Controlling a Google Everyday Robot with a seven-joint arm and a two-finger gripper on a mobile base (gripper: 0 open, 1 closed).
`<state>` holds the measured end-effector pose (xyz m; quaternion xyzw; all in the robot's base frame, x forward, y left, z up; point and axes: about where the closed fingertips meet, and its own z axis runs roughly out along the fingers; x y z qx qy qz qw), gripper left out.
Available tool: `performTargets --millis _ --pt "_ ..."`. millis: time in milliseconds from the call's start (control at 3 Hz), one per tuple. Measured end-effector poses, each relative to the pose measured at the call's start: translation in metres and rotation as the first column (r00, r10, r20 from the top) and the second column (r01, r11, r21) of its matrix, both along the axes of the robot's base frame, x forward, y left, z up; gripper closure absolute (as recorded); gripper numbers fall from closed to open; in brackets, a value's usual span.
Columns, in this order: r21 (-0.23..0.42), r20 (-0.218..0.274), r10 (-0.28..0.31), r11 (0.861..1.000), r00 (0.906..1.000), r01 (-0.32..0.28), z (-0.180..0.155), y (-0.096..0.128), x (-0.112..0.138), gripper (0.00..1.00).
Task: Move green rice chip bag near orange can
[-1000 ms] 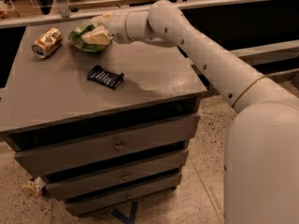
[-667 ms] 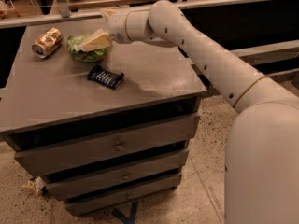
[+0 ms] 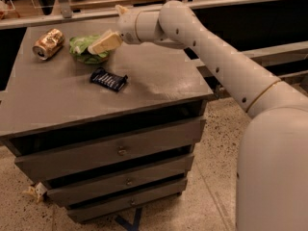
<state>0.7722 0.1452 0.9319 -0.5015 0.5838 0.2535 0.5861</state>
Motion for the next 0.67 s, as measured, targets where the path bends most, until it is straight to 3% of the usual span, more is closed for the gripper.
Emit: performTargets --millis 333,667 --pt "-0.003 -0.023 -0.056 0.998 0.9981 0.056 -0.002 -0.036 0.015 0.0" --pt "-0.011 -0.044 -0.138 0.99 0.9894 0.138 -0.006 -0.082 0.03 0.0"
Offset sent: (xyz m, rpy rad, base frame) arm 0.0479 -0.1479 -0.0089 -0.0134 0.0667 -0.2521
